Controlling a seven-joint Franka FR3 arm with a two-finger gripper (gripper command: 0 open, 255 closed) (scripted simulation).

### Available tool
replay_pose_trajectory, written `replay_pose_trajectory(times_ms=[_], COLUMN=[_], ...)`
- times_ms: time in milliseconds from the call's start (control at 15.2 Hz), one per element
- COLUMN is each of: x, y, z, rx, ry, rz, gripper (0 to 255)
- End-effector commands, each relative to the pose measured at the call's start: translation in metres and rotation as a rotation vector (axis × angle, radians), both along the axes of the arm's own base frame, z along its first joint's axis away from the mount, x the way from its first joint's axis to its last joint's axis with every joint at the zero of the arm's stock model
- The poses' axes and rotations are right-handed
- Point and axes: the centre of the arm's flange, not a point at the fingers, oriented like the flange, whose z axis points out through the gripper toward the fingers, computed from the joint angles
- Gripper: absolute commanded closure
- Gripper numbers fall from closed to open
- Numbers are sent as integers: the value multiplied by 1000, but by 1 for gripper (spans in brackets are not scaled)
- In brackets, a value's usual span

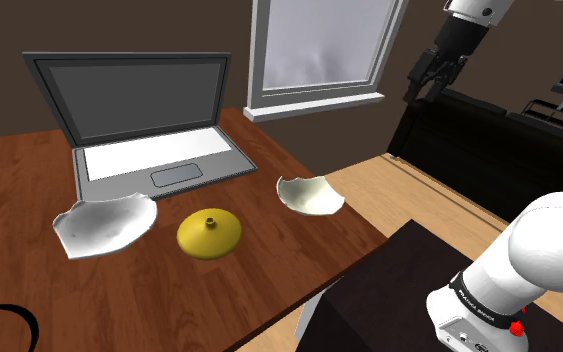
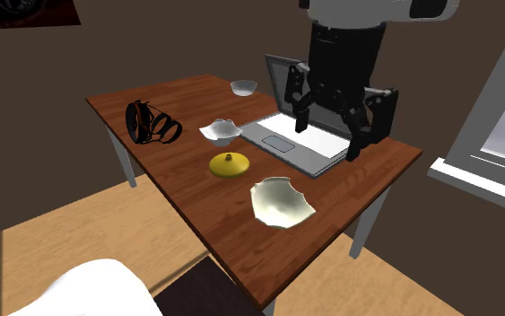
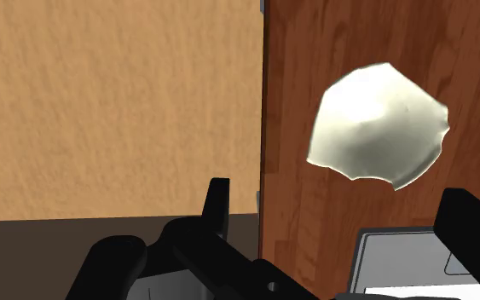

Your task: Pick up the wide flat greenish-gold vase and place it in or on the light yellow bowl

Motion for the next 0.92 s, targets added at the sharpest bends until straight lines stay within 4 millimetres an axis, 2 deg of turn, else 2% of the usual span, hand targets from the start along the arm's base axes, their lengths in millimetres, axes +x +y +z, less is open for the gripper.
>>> replay_pose_trajectory(times_ms=[0, 858], x=[0, 52], y=[0, 150], z=[0, -75], rx=[0, -23], ry=[0, 14], rz=[0, -36], gripper=[0, 0])
